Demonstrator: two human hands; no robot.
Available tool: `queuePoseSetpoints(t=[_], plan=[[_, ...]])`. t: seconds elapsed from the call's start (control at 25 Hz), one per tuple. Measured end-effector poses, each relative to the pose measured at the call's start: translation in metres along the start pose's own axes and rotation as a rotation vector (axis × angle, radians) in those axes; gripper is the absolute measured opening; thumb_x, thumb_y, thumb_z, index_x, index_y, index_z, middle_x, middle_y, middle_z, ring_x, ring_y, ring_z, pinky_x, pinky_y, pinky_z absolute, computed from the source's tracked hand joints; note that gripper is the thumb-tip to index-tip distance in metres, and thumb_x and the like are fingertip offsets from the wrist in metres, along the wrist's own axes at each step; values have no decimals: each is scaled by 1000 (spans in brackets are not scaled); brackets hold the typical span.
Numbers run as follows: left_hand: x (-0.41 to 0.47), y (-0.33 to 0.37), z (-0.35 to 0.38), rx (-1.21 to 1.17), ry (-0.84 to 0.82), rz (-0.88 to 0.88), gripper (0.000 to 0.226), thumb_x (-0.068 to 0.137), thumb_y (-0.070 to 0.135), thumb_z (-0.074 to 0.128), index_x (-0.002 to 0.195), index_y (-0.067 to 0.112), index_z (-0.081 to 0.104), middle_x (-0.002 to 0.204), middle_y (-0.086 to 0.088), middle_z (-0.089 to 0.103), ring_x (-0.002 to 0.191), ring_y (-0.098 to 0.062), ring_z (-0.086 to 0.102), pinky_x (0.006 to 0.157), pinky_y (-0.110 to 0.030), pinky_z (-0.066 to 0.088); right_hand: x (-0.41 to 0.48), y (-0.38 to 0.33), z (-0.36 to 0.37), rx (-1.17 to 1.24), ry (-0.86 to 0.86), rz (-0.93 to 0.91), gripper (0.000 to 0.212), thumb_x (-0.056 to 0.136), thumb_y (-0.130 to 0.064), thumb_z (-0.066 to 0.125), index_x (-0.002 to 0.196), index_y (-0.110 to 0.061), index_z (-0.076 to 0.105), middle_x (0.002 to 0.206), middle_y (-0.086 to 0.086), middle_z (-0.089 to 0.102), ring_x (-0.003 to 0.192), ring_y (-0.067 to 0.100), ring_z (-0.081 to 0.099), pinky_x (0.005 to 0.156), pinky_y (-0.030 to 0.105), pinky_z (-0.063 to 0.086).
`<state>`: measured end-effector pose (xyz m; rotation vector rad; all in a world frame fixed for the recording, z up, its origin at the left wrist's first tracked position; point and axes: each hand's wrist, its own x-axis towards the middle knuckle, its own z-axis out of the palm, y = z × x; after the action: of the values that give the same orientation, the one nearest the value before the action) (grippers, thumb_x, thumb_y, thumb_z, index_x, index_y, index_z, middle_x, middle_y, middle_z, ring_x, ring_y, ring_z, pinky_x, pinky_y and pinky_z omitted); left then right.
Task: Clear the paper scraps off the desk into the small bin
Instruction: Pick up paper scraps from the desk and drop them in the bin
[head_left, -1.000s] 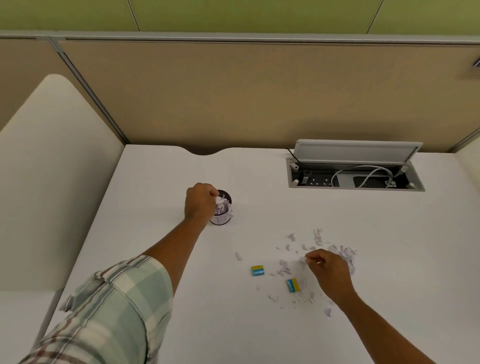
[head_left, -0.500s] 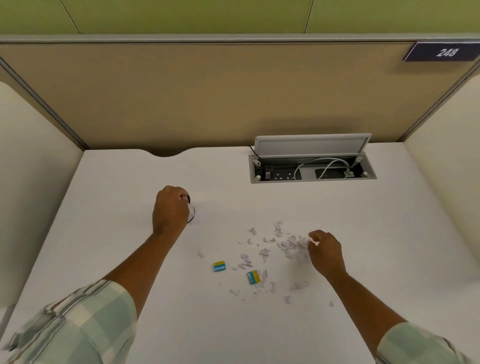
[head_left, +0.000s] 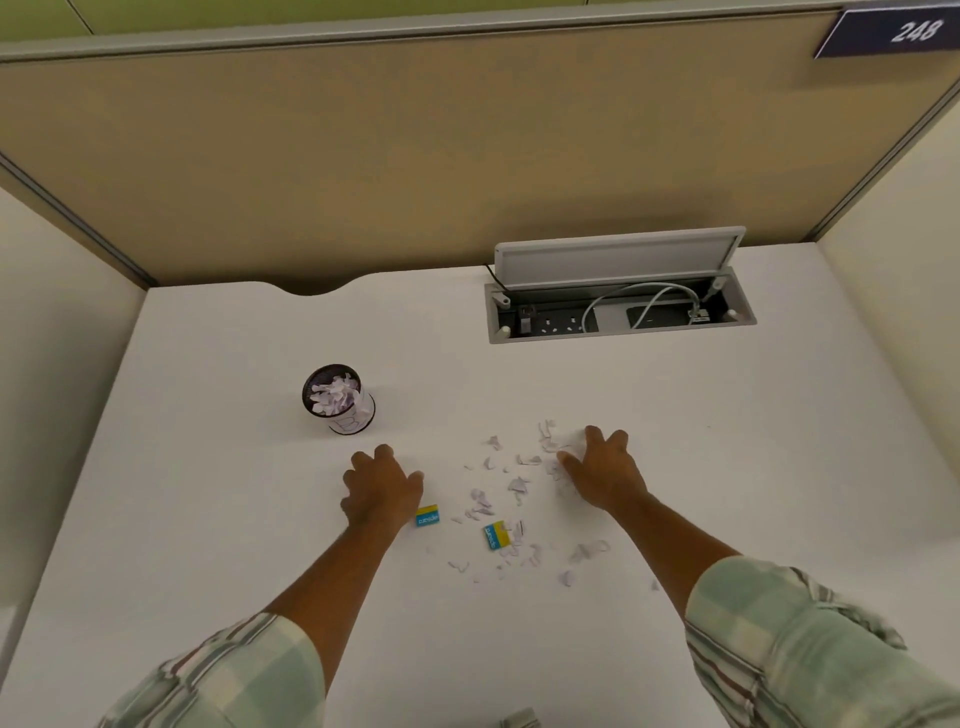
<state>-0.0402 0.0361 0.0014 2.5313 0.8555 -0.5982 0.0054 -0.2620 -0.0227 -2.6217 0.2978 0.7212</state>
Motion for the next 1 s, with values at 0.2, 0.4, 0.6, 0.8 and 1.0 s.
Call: queuePoseSetpoints(t=[0.2,0.4,0.6,0.8,1.0], plan=[[4,-18,13,-82,-32,-75,55,93,33,67,140,14,46,139,-17,41,130,-39,47,94,-46,52,12,-38,13,-128,-28,-111,73,92,-67,47,148,-23,29,142,18,32,122,45,52,91,50,54],[3,-27,23,-186,-31,25,40,94,15,68,133,14,58,133,-13,45,122,-32,58,102,-39,53,15,-80,32,-312,-85,-286,74,90,-70,47,151,-38,21,148,14,27,125,39,45,89,49,53],[-3,-41,29,-167,1,167,28,92,2,65,119,8,68,123,-12,55,111,-26,63,94,-26,50,2,-95,51,-501,-94,-480,54,95,-47,57,143,-34,35,148,13,29,120,35,46,81,44,54],[-13,-59,35,-88,70,241,20,96,-1,55,100,7,73,104,-10,62,94,-22,62,75,-17,36,-7,-68,52,-445,-51,-558,33,97,-15,52,128,-25,52,126,8,46,104,28,53,72,38,53],[-22,-60,35,-57,49,227,29,89,-12,49,94,3,73,101,-12,64,93,-24,63,70,-18,37,-17,-45,48,-365,-95,-516,33,101,-33,51,132,-25,54,126,5,44,111,27,55,84,40,58]])
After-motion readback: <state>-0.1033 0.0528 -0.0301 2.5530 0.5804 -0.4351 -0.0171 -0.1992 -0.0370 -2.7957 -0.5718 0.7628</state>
